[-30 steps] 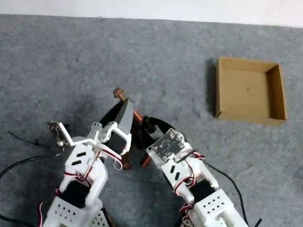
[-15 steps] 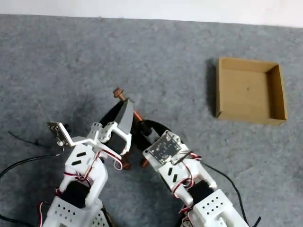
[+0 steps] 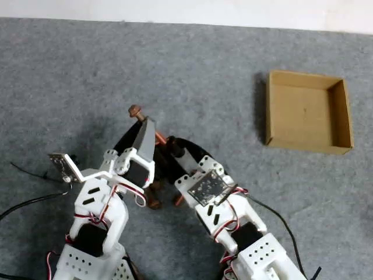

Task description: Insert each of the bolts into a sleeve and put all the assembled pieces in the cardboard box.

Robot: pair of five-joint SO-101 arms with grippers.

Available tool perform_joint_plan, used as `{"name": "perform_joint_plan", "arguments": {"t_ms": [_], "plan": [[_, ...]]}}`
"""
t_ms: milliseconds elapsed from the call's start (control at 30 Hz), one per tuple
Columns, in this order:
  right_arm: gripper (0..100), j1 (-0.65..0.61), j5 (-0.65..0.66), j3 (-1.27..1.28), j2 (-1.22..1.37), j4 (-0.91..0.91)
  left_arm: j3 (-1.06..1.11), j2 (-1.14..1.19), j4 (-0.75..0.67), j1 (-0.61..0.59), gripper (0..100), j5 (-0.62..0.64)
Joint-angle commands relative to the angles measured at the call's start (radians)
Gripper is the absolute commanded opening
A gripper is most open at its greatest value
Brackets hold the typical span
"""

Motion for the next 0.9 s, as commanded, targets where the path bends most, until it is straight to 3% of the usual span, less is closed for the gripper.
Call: {"name": "perform_joint_plan", "arguments": {"t_ms": [0, 467, 600, 867], "plan": [[0.5, -0.001, 0.008, 0.111, -0.025, -0.047, 0.019, -0.01, 0.035, 0.062, 1, -0.023], [0.5, -0.012, 0.009, 0.111, -0.024, 0.027, 0.019, -0.01, 0.034, 0.044, 1, -0.02], [0.5, -0.012, 0.086, 0.113, -0.024, 0.038, 0.019, -0.01, 0.034, 0.044, 1, -0.021], [0.5, -0.012, 0.109, 0.108, -0.024, 0.038, 0.019, -0.01, 0.032, 0.042, 1, -0.017]]}}
